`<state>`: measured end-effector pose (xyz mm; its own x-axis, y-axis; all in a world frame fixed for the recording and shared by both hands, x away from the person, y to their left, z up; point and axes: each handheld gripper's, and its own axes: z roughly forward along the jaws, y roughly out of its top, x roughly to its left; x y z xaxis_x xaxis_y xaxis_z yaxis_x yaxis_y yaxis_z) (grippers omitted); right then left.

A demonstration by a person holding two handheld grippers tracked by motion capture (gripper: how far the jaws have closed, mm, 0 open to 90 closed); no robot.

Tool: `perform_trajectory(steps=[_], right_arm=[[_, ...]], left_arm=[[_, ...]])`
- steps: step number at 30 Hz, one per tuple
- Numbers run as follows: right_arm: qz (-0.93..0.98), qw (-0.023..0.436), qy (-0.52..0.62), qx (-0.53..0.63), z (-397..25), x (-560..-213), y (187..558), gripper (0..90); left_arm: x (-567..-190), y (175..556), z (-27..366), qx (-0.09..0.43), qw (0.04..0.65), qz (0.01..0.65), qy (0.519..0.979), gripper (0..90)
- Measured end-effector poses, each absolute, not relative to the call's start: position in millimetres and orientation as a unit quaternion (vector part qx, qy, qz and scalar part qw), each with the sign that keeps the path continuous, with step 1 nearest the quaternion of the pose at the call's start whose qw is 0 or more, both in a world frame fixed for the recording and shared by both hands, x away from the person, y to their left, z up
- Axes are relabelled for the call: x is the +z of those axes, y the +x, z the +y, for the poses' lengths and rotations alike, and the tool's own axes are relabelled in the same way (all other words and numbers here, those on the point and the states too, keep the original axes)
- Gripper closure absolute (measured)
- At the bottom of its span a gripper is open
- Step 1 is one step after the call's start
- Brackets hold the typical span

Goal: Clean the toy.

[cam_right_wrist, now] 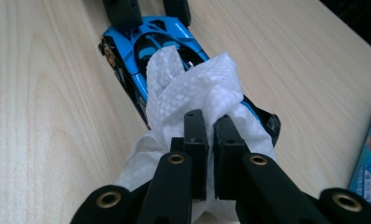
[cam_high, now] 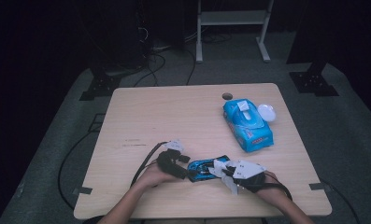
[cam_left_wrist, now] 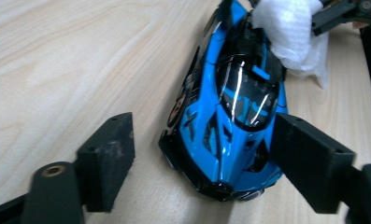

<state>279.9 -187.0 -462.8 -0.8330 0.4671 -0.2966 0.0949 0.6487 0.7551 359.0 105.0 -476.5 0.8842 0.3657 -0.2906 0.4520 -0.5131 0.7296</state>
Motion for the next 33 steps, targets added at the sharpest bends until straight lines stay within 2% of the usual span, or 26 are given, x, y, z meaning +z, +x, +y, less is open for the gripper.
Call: perform_trajectory(steps=[2,3,4,6,9,12,14,15,16,20,21,22,26,27,28,33], right_arm=[[0.878,0.215,0.183,0.387,-187.5,-459.5,285.7,84.9],[0.878,0.215,0.183,0.387,-187.5,-459.5,285.7,84.9],[0.876,0.16,0.226,0.394,-190.6,-454.3,296.9,83.6],[0.872,0.138,0.251,0.398,-194.4,-451.5,304.3,83.2],[0.866,0.129,0.279,0.395,-198.6,-448.2,310.4,82.9],[0.857,0.123,0.323,0.382,-209.2,-443.9,323.5,78.0],[0.854,0.081,0.345,0.381,-213.1,-445.2,333.7,72.4],[0.854,0.081,0.345,0.381,-213.1,-445.2,333.7,72.4],[0.847,0.037,0.369,0.382,-214.2,-446.6,343.7,67.5],[0.844,-0.035,0.387,0.37,-212.7,-448.9,363.3,62.8],[0.844,-0.035,0.387,0.37,-212.7,-448.9,363.3,62.8],[0.839,-0.069,0.396,0.366,-213.5,-450.4,372.2,61.7],[0.816,-0.135,0.419,0.374,-218.8,-458.5,382.6,64.4],[0.816,-0.135,0.419,0.374,-218.8,-458.5,382.6,64.4],[0.805,-0.165,0.421,0.384,-220.6,-460.9,383.9,73.0],[0.821,-0.132,0.393,0.392,-219.0,-458.2,379.1,76.1]], left_arm=[[-476.9,358.2,104.1,-0.033,0.428,0.227,0.874,32.5],[-476.9,358.2,104.1,-0.033,0.428,0.227,0.874,31.4],[-477.3,358.2,103.7,-0.038,0.429,0.234,0.872,30.1],[-476.5,357.4,102.8,-0.033,0.424,0.235,0.874,28.5],[-476.7,358.0,102.5,-0.028,0.423,0.232,0.876,25.9],[-477.2,358.6,102.6,-0.027,0.424,0.229,0.876,25.1],[-477.1,358.5,102.6,-0.026,0.423,0.229,0.876,24.8],[-477.1,358.5,102.6,-0.026,0.423,0.229,0.876,24.4],[-477.0,358.3,102.8,-0.025,0.422,0.229,0.877,24.2],[-477.1,358.3,103.3,-0.026,0.422,0.23,0.877,23.8],[-477.1,358.3,103.3,-0.026,0.422,0.23,0.877,23.7],[-477.4,358.5,103.9,-0.026,0.423,0.227,0.877,23.6],[-477.7,358.6,105.3,-0.026,0.423,0.225,0.877,23.2],[-477.7,358.6,105.3,-0.026,0.423,0.225,0.877,23.2],[-477.9,358.4,105.3,-0.026,0.425,0.225,0.877,23.3],[-477.7,357.3,105.2,-0.027,0.423,0.225,0.877,21.2]])
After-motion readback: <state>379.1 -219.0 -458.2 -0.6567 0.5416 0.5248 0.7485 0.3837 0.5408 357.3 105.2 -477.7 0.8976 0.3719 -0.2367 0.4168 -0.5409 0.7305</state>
